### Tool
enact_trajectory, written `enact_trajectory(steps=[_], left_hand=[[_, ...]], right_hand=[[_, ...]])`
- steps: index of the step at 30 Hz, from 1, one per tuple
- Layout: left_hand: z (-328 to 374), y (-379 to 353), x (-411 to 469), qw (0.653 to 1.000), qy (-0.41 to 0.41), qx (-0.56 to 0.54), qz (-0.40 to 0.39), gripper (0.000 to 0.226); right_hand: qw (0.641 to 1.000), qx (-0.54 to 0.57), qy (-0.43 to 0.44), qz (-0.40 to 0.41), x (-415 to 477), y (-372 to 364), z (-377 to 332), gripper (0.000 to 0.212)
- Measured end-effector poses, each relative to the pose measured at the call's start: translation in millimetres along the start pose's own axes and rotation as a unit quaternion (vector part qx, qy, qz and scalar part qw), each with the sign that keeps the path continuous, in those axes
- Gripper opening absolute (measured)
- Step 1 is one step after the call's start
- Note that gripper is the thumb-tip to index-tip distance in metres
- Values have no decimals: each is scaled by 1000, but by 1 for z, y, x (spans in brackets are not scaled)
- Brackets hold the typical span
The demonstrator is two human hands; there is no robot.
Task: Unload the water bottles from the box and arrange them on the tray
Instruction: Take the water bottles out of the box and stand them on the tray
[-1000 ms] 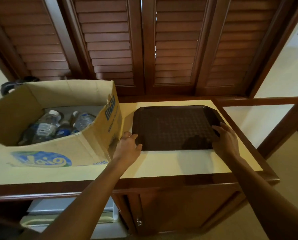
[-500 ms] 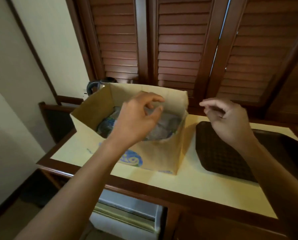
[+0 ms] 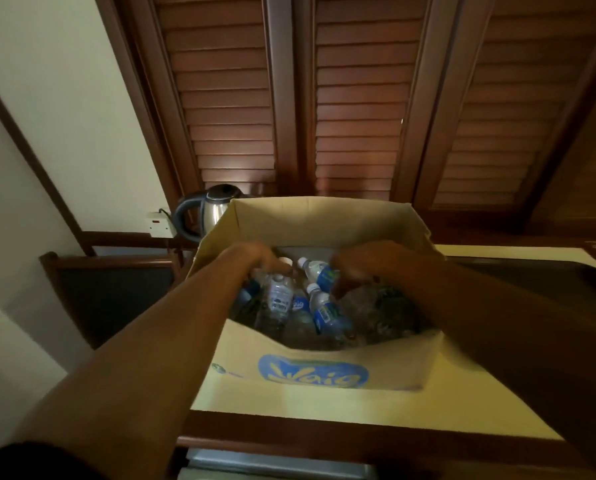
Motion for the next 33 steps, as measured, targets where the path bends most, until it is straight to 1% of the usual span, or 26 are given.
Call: enact_trajectory(steps=[1, 2, 4, 6, 8, 10, 12, 14, 16, 17, 18, 19, 20, 22, 23, 25, 26, 27, 28, 30, 31, 32, 33], left_hand=[[0, -8, 5, 1000, 5, 0, -24, 55], [1, -16, 8, 999, 2, 7, -42, 46], [4, -26, 12, 997, -27, 56, -52, 31], [1, -27, 17, 995, -41, 73, -56, 25], [-1, -21, 20, 995, -58, 45, -62, 30], [1, -13, 23, 995, -73, 9, -62, 34], [10, -6, 19, 992, -120, -4, -48, 29], [19, 3, 16, 984, -175, -25, -7, 27], [32, 15, 4, 973, -226, -25, 47, 33], [41, 23, -6, 965, -249, -8, 77, 33], [50, 31, -18, 958, -269, -6, 99, 31], [61, 37, -27, 950, -289, -22, 113, 30], [73, 44, -38, 940, -312, -49, 127, 31], [99, 51, -60, 915, -360, -97, 156, 35], [114, 52, -70, 900, -384, -115, 169, 38], [147, 45, -91, 875, -420, -152, 186, 45], [165, 38, -101, 863, -435, -169, 194, 49], [184, 30, -108, 854, -447, -180, 199, 52], [202, 18, -116, 845, -458, -196, 196, 54], [239, -11, -124, 835, -475, -218, 174, 49], [256, -28, -124, 834, -479, -225, 159, 45], [273, -46, -125, 832, -482, -235, 144, 43], [289, -66, -123, 833, -480, -245, 128, 43]], right_hand=[[1000, 7, -11, -28, 3, -3, -6, 71], [999, 8, -21, -46, 4, -5, -12, 70], [998, -1, -20, -51, 4, -4, -19, 62], [999, 6, -13, -49, -1, 1, -20, 58], [998, 34, -11, -46, -6, 7, -16, 60], [998, 39, -13, -37, -20, 17, -9, 59], [999, 42, -6, 13, -43, 31, 8, 48], [993, 88, -7, 85, -79, 47, 30, 43], [971, 168, -33, 166, -112, 56, 60, 46], [954, 216, -53, 203, -126, 57, 77, 48], [928, 276, -75, 239, -139, 55, 95, 47], [893, 345, -99, 270, -153, 49, 113, 45], [848, 423, -116, 299, -166, 42, 132, 44], [740, 567, -128, 338, -190, 20, 165, 47], [685, 630, -125, 344, -200, 7, 178, 47], [567, 745, -94, 337, -209, -22, 202, 46], [515, 789, -69, 327, -211, -36, 212, 47], [476, 820, -43, 316, -211, -49, 221, 47], [447, 839, -19, 309, -213, -64, 229, 46], [405, 863, 30, 300, -214, -94, 245, 48], [393, 870, 62, 293, -214, -109, 252, 53], [390, 872, 98, 281, -213, -123, 261, 57], [399, 867, 129, 269, -213, -137, 271, 57]])
Point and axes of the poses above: each hand's wrist, its own x-axis towards the middle knuckle, its own y-axis out of the back of the hand, z = x × y, the point moved 4 cm from there along x, towards the middle knuckle, and after that the axes turned 15 degrees about -x, right-handed, at the moved point
